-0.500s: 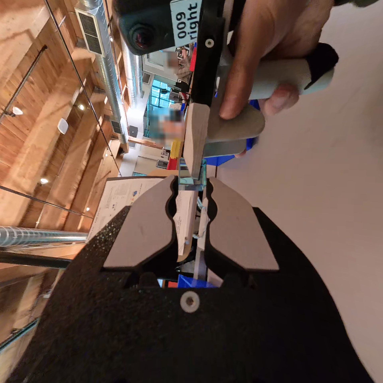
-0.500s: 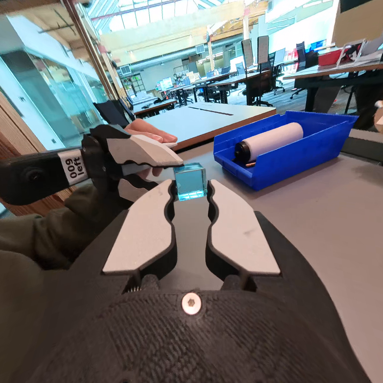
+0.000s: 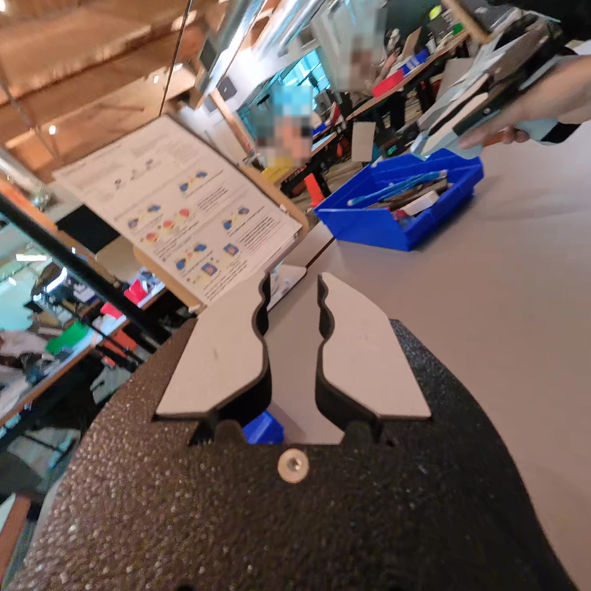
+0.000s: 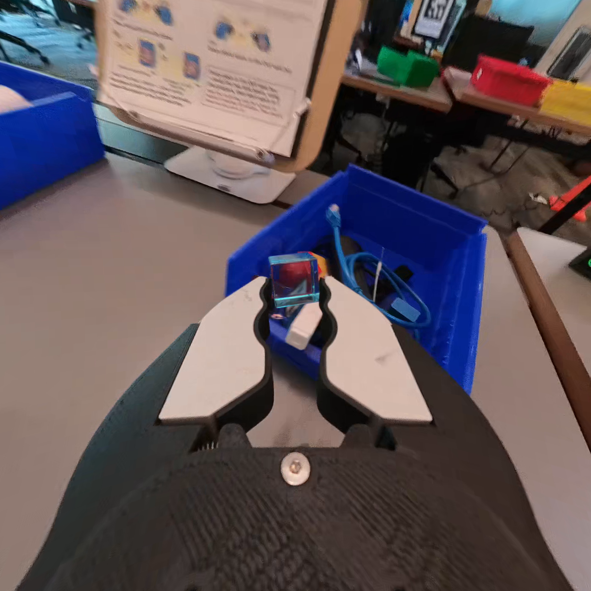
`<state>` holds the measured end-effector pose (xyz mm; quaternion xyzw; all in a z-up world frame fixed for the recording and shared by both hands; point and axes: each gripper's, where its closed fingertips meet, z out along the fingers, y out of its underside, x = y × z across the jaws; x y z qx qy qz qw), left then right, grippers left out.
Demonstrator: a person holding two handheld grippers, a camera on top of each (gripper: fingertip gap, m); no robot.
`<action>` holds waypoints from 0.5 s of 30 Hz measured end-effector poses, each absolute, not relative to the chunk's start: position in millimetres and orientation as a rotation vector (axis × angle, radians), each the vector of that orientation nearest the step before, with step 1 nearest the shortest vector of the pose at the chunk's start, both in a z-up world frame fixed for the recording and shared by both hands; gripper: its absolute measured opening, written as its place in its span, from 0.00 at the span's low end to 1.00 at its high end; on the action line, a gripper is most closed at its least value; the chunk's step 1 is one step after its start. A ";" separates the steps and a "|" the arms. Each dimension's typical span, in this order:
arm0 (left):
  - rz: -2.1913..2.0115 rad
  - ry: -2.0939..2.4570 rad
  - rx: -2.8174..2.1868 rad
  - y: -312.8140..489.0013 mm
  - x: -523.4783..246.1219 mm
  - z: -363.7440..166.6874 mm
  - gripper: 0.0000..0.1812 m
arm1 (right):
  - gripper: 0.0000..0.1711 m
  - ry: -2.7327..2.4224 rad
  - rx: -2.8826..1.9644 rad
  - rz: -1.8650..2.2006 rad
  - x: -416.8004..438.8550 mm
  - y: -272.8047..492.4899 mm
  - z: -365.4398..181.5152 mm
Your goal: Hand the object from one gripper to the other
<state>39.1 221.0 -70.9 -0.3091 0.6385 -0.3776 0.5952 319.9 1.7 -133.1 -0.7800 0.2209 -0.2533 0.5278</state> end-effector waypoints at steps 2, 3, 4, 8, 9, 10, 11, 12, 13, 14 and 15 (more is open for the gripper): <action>-0.843 1.486 -0.819 238.4 40.7 -78.9 0.15 | 0.17 0.554 -1.948 -0.663 347.0 5.1 -160.0; -0.814 1.487 -0.871 247.7 40.7 -83.2 0.15 | 0.17 0.560 -2.015 -0.699 357.2 7.7 -175.0; -0.785 1.488 -0.918 256.9 39.7 -87.0 0.15 | 0.17 0.552 -2.056 -0.738 364.9 11.6 -184.7; -0.761 1.454 -0.999 283.7 28.3 -86.2 0.15 | 0.17 0.520 -2.102 -0.716 374.5 38.2 -204.0; -0.772 1.432 -1.015 290.5 23.9 -82.9 0.15 | 0.17 0.526 -2.110 -0.729 376.5 40.8 -206.2; -0.789 1.414 -1.034 296.5 19.0 -80.0 0.15 | 0.17 0.539 -2.125 -0.762 379.6 40.4 -208.1; -0.808 1.404 -1.054 301.7 13.9 -78.0 0.15 | 0.17 0.541 -2.135 -0.791 381.5 39.6 -209.0; -0.821 1.398 -1.075 306.9 8.6 -76.9 0.15 | 0.19 0.539 -2.145 -0.819 382.6 37.7 -208.6; -0.824 1.392 -1.097 312.6 3.2 -76.6 0.15 | 0.26 0.546 -2.144 -0.861 384.9 34.4 -204.7; -0.815 1.389 -1.120 319.1 -1.8 -77.1 0.15 | 0.33 0.552 -2.126 -0.889 385.9 31.4 -198.2; -0.796 1.383 -1.145 326.4 -6.5 -78.4 0.15 | 0.38 0.559 -2.092 -0.899 385.3 29.4 -189.9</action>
